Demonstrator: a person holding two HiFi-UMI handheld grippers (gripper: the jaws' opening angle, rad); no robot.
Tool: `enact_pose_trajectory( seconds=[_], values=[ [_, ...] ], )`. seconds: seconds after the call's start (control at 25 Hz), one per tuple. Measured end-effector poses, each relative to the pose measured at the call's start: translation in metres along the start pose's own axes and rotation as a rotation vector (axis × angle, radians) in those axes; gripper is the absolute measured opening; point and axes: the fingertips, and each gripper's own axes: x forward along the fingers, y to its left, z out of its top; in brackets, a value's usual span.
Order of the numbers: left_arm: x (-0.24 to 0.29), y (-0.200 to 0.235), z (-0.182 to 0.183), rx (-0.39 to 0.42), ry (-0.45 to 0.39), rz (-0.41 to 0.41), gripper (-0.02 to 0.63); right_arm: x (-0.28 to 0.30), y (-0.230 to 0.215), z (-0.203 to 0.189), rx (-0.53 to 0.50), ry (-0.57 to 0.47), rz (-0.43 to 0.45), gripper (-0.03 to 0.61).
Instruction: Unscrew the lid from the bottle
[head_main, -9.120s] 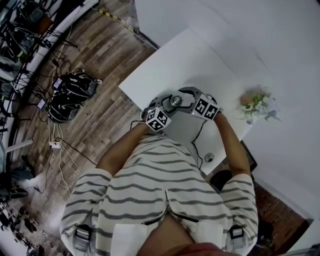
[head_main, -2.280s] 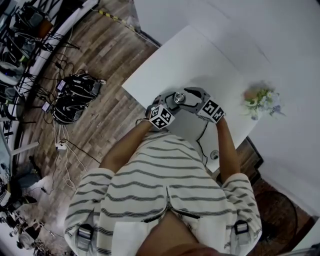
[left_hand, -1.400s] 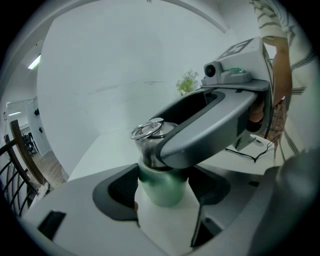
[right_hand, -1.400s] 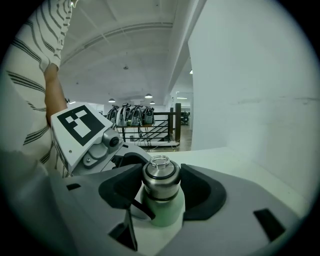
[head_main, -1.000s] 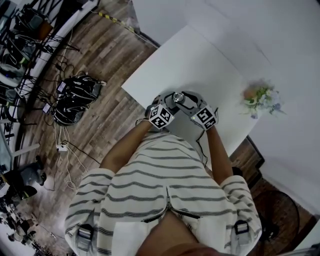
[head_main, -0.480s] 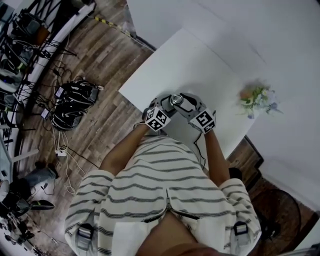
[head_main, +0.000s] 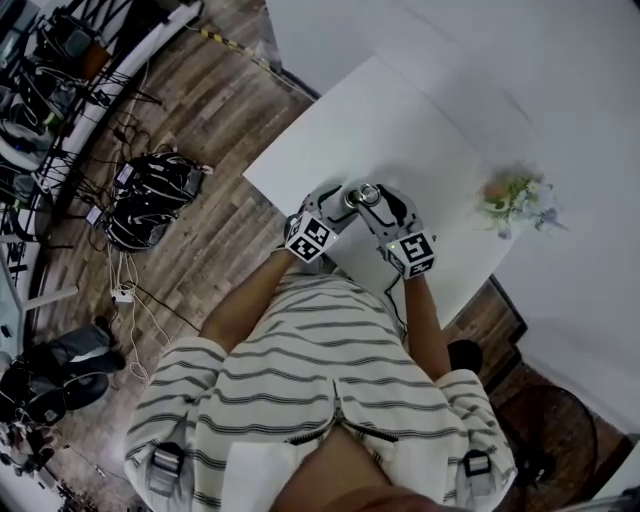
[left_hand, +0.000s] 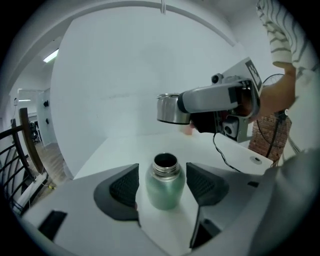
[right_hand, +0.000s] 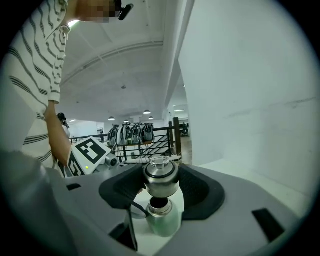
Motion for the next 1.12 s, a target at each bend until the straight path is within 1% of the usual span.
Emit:
enact_pose_trajectory(
  seconds=[0.2, 0.36, 0.52, 0.6, 0.64, 0.84, 1.0, 1.12],
  values=[
    [-0.025, -0.001, 0.026, -0.118, -0.089, 0.046, 0.268, -0.011, 0.003, 0.011, 0.025, -0.023, -0.07, 0.242],
    [-0.043, -0.004, 0.045, -0.175, -0.149, 0.104, 0.229, -0.029, 0.003, 0.024, 0.064, -0.059, -0.131, 0.242],
    [-0.063, -0.008, 0.06, -0.21, -0.195, 0.169, 0.179, -0.044, 0.013, 0.036, 0.052, -0.085, -0.165, 0.242],
    [-0.075, -0.012, 0.066, -0.228, -0.223, 0.197, 0.116, -0.051, 0.019, 0.04, 0.06, -0.091, -0.18, 0.242],
    [-0.081, -0.014, 0.07, -0.234, -0.236, 0.211, 0.099, -0.054, 0.022, 0.041, 0.067, -0.094, -0.183, 0.242],
    [-0.104, -0.025, 0.083, -0.236, -0.273, 0.278, 0.056, -0.068, 0.034, 0.045, 0.077, -0.105, -0.198, 0.242],
    [-0.127, -0.031, 0.089, -0.249, -0.301, 0.347, -0.002, -0.079, 0.046, 0.052, 0.06, -0.132, -0.212, 0.242],
    [-0.143, -0.036, 0.099, -0.257, -0.331, 0.373, -0.002, -0.087, 0.057, 0.061, 0.025, -0.156, -0.215, 0.242]
  ],
)
